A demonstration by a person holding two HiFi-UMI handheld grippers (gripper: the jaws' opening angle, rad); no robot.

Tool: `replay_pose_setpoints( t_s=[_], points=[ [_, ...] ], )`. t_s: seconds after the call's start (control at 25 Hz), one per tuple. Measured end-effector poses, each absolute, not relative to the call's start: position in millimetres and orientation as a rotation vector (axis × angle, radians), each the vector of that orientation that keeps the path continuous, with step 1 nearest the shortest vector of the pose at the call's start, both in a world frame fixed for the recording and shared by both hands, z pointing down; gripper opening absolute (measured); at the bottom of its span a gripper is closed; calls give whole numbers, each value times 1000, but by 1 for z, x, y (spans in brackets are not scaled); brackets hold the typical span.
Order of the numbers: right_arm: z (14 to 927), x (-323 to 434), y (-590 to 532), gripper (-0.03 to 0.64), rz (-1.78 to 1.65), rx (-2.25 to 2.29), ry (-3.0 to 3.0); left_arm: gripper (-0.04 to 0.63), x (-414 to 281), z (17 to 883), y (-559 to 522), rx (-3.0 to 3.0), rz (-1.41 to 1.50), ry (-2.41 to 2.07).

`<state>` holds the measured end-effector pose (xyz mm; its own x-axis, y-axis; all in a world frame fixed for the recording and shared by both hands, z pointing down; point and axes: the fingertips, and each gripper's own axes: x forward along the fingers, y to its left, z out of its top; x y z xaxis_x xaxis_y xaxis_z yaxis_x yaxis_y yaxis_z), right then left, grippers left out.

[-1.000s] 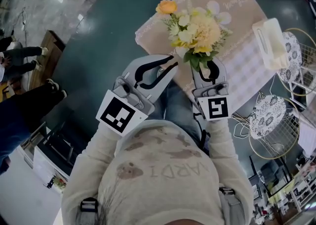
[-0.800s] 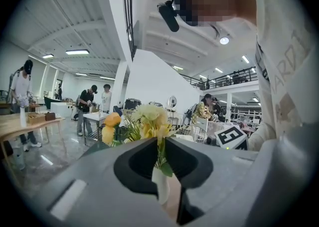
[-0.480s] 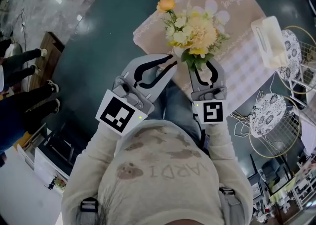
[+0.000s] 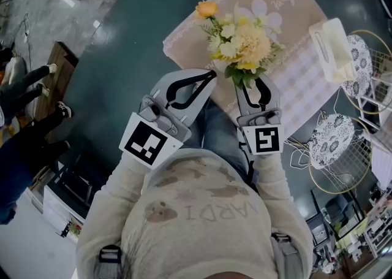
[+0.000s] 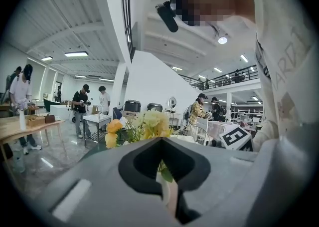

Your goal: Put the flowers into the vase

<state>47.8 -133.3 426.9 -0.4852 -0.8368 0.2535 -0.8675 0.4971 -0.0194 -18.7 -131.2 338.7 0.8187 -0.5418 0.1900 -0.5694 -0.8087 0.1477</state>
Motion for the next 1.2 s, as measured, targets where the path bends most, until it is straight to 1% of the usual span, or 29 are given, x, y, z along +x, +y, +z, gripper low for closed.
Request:
replay_pose_setpoints(
  t_s=[0.52,0.6,0.72,0.76,1.2],
  points=[
    [439,49,-119,155,288,1439,-2550,2,-15,339,-131,2823,215,-822],
    [440,50,-114,128,284,1441,-2539,2,-13,340,-129,2829,220,-811],
    [433,50,-108,40,264,1459,-2538,1,-11,338,-127,2837,217,-796],
    [428,49,-107,28,258,1467,-2543,2,-10,337,-126,2841,212,-789],
    [338,41,-83,26,203,1492,-2639,1,4,301,-104,2943,77,-689]
  ],
)
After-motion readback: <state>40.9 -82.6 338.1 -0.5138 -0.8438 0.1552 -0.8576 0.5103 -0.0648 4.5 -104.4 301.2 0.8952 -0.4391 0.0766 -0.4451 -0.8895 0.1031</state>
